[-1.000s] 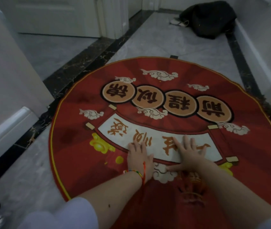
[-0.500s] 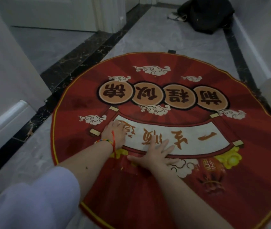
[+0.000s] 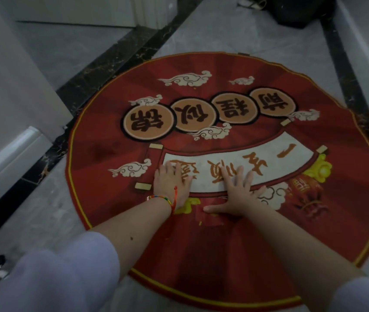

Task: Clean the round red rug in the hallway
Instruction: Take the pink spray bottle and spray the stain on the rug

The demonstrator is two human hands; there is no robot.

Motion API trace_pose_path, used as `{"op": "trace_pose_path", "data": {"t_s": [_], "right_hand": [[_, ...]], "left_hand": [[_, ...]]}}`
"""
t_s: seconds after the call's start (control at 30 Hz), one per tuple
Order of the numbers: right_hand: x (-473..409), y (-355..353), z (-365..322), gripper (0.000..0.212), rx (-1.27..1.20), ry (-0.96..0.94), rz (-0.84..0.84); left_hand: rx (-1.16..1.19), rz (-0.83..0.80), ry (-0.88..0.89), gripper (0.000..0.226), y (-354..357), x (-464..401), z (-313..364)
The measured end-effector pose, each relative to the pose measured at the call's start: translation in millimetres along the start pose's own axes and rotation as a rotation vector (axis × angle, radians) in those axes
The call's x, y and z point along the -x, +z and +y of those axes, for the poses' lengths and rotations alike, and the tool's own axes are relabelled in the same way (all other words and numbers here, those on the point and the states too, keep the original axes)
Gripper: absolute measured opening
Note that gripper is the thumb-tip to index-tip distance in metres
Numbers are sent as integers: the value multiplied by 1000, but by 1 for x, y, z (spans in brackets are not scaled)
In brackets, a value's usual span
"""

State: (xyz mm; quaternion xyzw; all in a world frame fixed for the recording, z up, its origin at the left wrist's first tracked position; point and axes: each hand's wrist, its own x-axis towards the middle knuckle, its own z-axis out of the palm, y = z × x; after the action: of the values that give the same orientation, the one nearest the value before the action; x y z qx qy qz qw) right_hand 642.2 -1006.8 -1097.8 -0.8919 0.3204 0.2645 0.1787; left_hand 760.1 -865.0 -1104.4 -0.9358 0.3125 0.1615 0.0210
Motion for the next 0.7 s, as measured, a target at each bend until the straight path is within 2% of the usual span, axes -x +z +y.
{"op": "trace_pose_path", "data": {"t_s": [0.13,0.23,0.3,0.37,0.43,0.53,0.63,0.7], "right_hand": [[9,-15,34,131,114,-24,-47],[19,-29,59,130,239,24,-45],[25,-38,64,128,291,70,-24],[29,-43,55,115,330,72,11],[30,-42,34,97,271,40,74],[28,-29,-1,88,21,73,106],[28,-1,-21,95,-188,202,68],[28,18,-24,103,-236,219,48]], "left_hand": [[50,-70,5,68,-2,29,24],[119,-135,85,64,6,43,46],[158,-139,169,51,-1,43,49],[240,-160,235,38,-22,38,42],[242,-149,318,42,-37,32,29],[117,-68,301,43,-29,23,13],[-18,29,290,43,-8,12,9],[-35,-52,302,48,-1,9,8]]}}
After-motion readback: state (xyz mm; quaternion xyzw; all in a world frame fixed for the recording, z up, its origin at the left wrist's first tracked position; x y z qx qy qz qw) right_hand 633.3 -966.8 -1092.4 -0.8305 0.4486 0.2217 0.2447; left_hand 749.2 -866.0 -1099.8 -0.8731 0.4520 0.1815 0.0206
